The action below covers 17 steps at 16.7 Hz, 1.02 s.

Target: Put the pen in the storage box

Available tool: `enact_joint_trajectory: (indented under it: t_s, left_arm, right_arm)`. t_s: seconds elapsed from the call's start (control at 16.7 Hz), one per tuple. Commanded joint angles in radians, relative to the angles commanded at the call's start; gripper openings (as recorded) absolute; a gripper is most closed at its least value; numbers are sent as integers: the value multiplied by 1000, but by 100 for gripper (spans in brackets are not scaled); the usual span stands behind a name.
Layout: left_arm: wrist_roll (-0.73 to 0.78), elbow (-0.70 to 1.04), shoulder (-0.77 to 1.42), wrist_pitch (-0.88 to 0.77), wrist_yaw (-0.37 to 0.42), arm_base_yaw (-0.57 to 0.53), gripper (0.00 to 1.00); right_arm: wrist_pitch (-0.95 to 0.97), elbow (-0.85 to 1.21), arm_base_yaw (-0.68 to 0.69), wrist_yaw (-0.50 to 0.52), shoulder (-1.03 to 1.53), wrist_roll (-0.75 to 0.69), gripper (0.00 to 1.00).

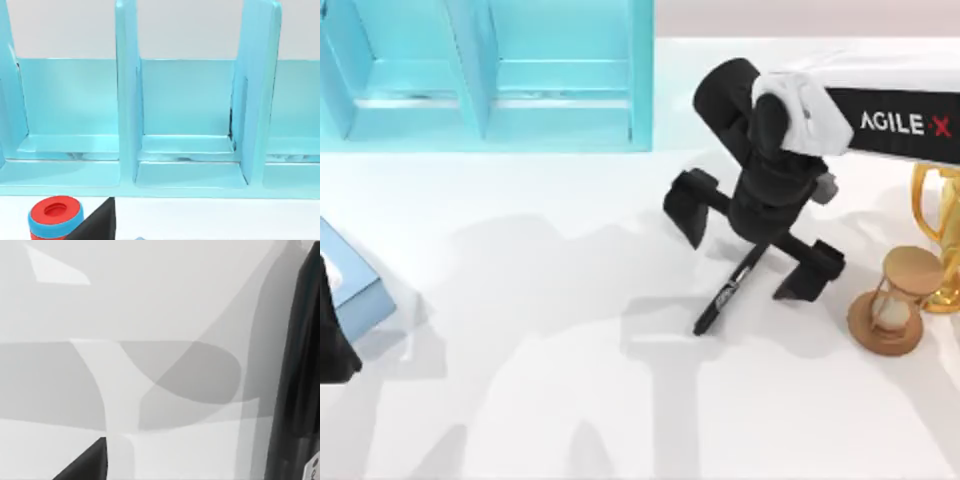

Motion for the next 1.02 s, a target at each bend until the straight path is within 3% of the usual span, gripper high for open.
enact_joint_trajectory:
  t_s: [0.72, 1.02]
  left_arm:
    - [0, 0, 0, 0, 0, 0, 100]
    - [0, 0, 0, 0, 0, 0, 100]
  right_arm:
    - [0, 0, 0, 0, 0, 0, 2]
    - [0, 0, 0, 0, 0, 0, 0]
